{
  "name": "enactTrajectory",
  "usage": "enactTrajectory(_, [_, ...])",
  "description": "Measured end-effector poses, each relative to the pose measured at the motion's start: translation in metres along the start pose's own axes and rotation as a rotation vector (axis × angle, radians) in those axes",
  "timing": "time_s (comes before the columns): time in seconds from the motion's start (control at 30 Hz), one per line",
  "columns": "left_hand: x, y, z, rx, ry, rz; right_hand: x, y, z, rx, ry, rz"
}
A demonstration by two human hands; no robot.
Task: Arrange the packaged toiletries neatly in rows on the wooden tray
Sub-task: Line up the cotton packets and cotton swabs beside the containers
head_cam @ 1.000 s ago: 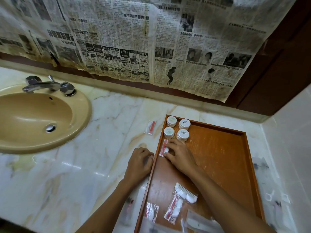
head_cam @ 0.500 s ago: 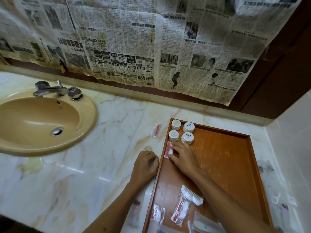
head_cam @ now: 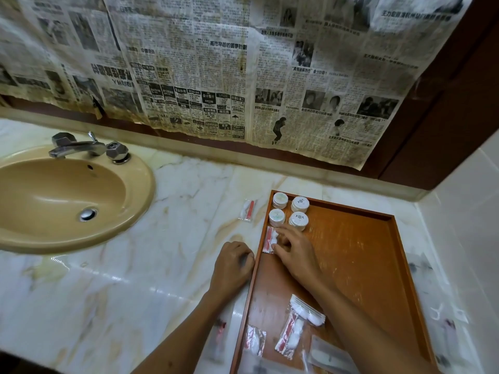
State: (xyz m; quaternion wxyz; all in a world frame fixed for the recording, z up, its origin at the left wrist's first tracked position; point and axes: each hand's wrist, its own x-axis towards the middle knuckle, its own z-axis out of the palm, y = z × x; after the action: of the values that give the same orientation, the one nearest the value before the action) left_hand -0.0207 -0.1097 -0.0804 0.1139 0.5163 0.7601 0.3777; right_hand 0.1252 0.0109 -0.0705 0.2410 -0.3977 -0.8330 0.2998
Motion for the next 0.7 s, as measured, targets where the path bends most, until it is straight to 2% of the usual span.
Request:
enactTrajectory(0.17, [0.006, 0.002, -0.002, -0.031, -0.024, -0.062, -0.007, -0.001, -0.005, 0.019, -0.011, 0.012])
enactTrajectory(0.33, [0.035, 0.001, -0.013, -0.105, -0.049, -0.25, -0.018, 0.0, -0.013, 0.01, -0.072, 0.016])
enactTrajectory(0.5, [0.081, 0.001, -0.016, 0.013, 0.005, -0.317, -0.028, 0.004, -0.02, 0.028, -0.091, 0.073])
enactTrajectory(0.7, [0.11, 0.009, -0.004, 0.258, -0.097, -0.318, -0.029, 0.006, -0.026, 0.039, -0.111, 0.114])
